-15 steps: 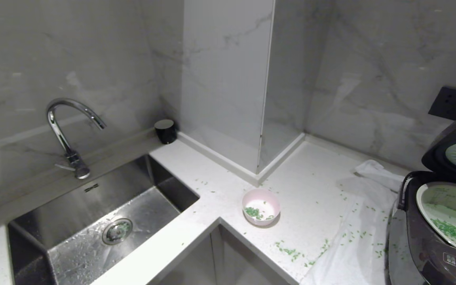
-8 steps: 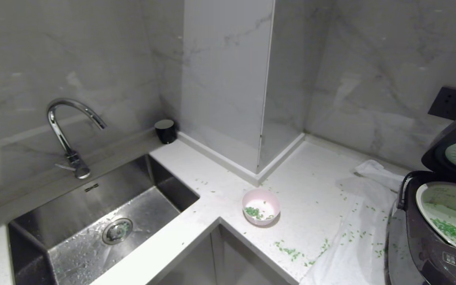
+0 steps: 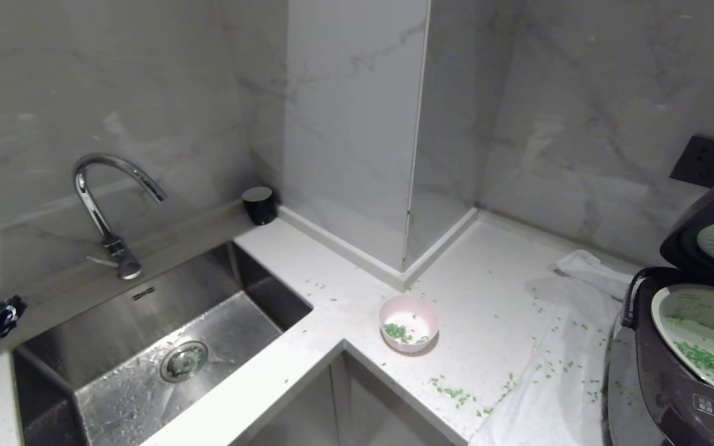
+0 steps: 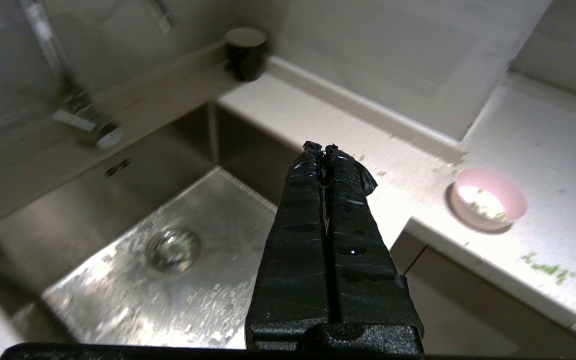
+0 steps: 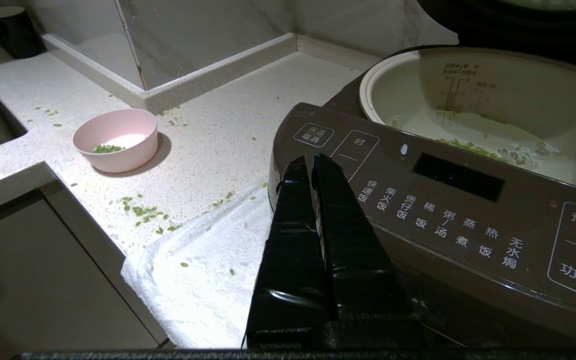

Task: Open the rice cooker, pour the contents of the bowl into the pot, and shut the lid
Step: Pick up the bowl on the table

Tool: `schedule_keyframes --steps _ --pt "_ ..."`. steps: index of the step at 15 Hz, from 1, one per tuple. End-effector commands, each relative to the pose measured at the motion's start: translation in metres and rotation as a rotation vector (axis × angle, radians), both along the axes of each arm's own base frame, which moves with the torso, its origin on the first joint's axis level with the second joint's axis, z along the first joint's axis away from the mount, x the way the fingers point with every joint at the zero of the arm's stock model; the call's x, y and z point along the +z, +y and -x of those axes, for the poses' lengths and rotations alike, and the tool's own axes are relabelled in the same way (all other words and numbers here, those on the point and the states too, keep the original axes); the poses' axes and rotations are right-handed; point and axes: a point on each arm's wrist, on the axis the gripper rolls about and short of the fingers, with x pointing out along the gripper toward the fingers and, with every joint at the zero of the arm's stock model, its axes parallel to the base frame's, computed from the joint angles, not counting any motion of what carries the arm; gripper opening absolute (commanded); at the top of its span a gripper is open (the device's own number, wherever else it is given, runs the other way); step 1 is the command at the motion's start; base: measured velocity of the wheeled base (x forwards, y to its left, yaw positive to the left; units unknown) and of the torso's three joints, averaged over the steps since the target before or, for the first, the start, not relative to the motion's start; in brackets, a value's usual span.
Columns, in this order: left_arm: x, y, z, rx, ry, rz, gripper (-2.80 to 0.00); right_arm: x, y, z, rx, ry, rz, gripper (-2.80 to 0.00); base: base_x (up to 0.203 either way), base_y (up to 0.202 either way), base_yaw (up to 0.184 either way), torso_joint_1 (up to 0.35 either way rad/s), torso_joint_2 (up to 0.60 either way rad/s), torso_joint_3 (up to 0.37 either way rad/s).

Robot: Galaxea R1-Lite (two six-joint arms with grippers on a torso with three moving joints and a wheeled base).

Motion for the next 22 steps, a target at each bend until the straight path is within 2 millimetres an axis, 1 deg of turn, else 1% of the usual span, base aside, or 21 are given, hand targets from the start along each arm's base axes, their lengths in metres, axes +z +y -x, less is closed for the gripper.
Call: schedule_keyframes --steps 1,3,5,6,11,14,16,18,20,22 --pt "0.015 -0.017 -0.067 -0.12 0.124 0.003 -2.8 0.0 0.0 0.0 0.0 0.0 0.0 -2.8 0.0 0.0 0.0 0.0 0.0 0.0" --pt "0.024 -0.039 -0.099 -0.218 0.153 0.017 -2.8 0.0 0.0 0.0 0.0 0.0 0.0 -2.8 0.0 0.0 0.0 0.0 0.0 0.0" --pt "0.024 -0.064 -0.13 -0.291 0.21 0.044 -2.8 0.0 0.0 0.0 0.001 0.0 0.0 -2.8 0.0 0.0 0.0 0.0 0.0 0.0" --pt "0.02 -0.078 -0.147 -0.32 0.247 0.054 -2.8 0.0 0.0 0.0 0.0 0.0 0.0 -2.8 0.0 0.0 0.0 0.0 0.0 0.0" --pt "-0.014 -0.144 -0.234 -0.386 0.394 0.081 -2.8 0.0 0.0 0.0 0.0 0.0 0.001 -2.8 0.0 0.0 0.0 0.0 0.0 0.0" --pt "-0.036 -0.185 -0.276 -0.403 0.438 0.125 -2.8 0.0 0.0 0.0 0.001 0.0 0.0 -2.8 0.0 0.0 0.0 0.0 0.0 0.0" --pt "-0.057 -0.209 -0.294 -0.407 0.48 0.143 -2.8 0.0 0.0 0.0 0.001 0.0 0.0 -2.8 0.0 0.0 0.0 0.0 0.0 0.0" --pt "-0.08 -0.223 -0.305 -0.409 0.522 0.139 -2.8 0.0 0.0 0.0 0.0 0.0 0.0 -2.8 0.0 0.0 0.0 0.0 0.0 0.0" --pt "-0.101 -0.232 -0.31 -0.411 0.561 0.13 -2.8 0.0 0.0 0.0 0.0 0.0 0.0 -2.8 0.0 0.0 0.0 0.0 0.0 0.0" --pt "-0.11 -0.241 -0.31 -0.413 0.59 0.155 -2.8 0.0 0.0 0.0 0.0 0.0 0.0 -2.8 0.0 0.0 0.0 0.0 0.0 0.0"
